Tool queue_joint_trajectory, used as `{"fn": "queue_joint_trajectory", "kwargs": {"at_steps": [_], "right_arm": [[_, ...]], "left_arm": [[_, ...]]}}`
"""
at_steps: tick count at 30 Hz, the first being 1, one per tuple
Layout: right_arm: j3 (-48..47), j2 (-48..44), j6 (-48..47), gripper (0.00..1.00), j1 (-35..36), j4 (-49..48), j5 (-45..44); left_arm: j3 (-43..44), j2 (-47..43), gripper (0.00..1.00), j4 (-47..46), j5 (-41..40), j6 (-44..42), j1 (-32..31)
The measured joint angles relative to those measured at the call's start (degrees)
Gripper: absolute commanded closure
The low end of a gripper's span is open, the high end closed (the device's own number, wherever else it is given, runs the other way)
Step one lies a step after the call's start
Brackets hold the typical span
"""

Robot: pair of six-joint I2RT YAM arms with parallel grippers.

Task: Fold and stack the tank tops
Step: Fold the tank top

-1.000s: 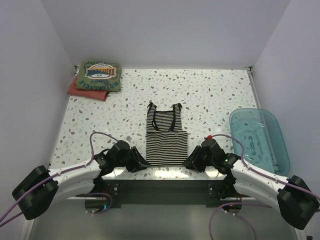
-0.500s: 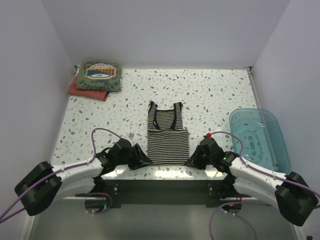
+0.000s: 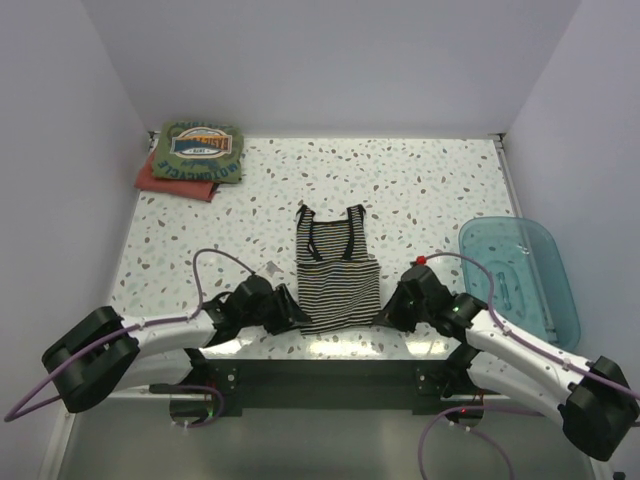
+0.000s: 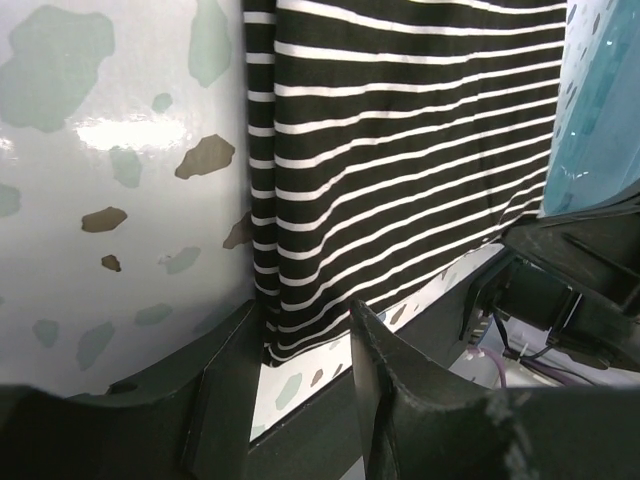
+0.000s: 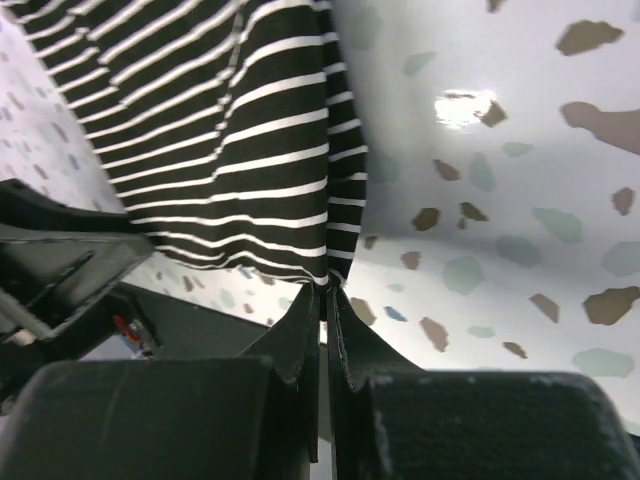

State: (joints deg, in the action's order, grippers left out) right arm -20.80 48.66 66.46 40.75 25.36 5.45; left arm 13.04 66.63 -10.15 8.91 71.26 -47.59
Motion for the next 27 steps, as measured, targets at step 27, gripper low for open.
{"fn": "queue_joint_trajectory", "kwargs": {"at_steps": [27], "right_arm": [[-4.04, -1.18, 0.11, 1.0, 0.94, 5.88, -0.79]], "left_arm": [[-1.42, -1.09, 0.64, -0.76, -5.51, 5.2, -11.93]]}}
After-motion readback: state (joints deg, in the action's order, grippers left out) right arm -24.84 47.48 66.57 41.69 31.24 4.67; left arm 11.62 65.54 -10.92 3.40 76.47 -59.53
